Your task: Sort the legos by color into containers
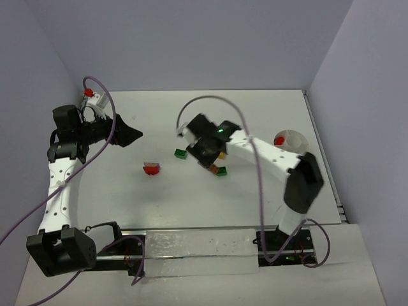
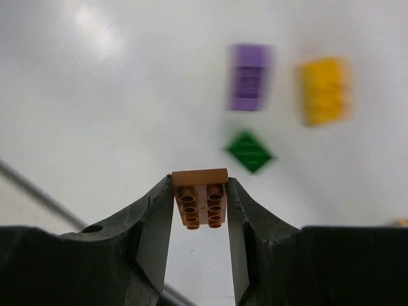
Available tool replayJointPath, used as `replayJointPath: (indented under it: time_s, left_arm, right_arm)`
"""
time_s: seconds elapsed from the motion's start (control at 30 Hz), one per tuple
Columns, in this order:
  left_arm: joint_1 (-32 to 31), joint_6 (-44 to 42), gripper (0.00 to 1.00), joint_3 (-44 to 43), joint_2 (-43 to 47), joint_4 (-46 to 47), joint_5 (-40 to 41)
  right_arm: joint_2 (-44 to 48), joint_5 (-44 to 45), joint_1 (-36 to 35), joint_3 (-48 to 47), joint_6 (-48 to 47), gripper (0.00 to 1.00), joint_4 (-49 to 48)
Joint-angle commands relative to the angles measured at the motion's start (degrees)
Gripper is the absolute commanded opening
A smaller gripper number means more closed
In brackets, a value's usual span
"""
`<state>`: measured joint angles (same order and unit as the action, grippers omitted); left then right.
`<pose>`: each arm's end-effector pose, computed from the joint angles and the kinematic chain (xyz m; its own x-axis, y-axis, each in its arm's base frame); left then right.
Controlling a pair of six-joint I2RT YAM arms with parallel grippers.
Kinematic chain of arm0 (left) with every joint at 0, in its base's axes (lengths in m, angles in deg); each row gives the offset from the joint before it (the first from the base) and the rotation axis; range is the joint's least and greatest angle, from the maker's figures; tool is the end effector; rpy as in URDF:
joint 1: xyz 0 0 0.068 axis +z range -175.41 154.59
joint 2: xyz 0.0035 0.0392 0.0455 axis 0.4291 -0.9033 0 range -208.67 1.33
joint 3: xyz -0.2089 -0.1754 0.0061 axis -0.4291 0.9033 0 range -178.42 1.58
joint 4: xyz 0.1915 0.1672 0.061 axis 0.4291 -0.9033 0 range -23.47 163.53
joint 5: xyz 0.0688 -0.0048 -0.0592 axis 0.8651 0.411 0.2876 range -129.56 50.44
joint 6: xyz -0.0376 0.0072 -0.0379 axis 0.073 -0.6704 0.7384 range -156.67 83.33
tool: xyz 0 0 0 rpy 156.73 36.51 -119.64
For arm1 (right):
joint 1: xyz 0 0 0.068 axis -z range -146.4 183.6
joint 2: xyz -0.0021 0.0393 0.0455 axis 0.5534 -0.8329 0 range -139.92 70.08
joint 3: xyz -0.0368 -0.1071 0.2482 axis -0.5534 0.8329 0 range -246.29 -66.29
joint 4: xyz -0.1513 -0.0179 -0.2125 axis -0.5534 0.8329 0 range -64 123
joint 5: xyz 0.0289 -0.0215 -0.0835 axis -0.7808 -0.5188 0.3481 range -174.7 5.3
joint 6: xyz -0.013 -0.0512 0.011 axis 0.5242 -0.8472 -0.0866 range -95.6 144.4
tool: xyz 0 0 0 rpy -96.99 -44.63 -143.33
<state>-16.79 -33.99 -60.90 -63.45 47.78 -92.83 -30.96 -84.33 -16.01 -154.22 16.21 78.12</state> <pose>0.2403 0.0077 0.3577 -0.4930 -0.1031 -0.8639 0.5872 0.6933 -0.4178 0.2391 0.2807 0.2759 -0.4742 -0.7771 -0.4138 -0.8359 0.5450 -0.0654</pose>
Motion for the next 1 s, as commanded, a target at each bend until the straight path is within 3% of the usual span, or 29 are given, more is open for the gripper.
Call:
replayJointPath:
  time_s: [0.0,0.2,0.37,0.57,0.97]
  left_arm:
    - [0.1,3.5,0.99,0.2,1.1,7.3,0.7]
    - [-1.5,4.7,0.99,0.4,0.3,9.5,1.2]
    - [-3.1,5.5,0.99,0.3,0.3,10.7,2.5]
    - [-3.8,5.5,0.99,0.3,0.0,11.0,3.5]
    - [-4.1,4.1,0.99,-0.6,-0.2,9.2,5.3]
  right_arm:
    - [17.5,9.8,7.4,8.7,7.7,0.00,-10.9]
    - [35.4,25.0,15.1,24.9,10.0,0.00,-24.0]
    - [41.2,36.6,22.5,32.1,22.3,0.00,-27.4]
    - [45.0,49.7,27.5,37.4,29.6,0.00,-34.4]
    - [41.5,52.0,32.4,43.9,24.1,0.00,-46.7]
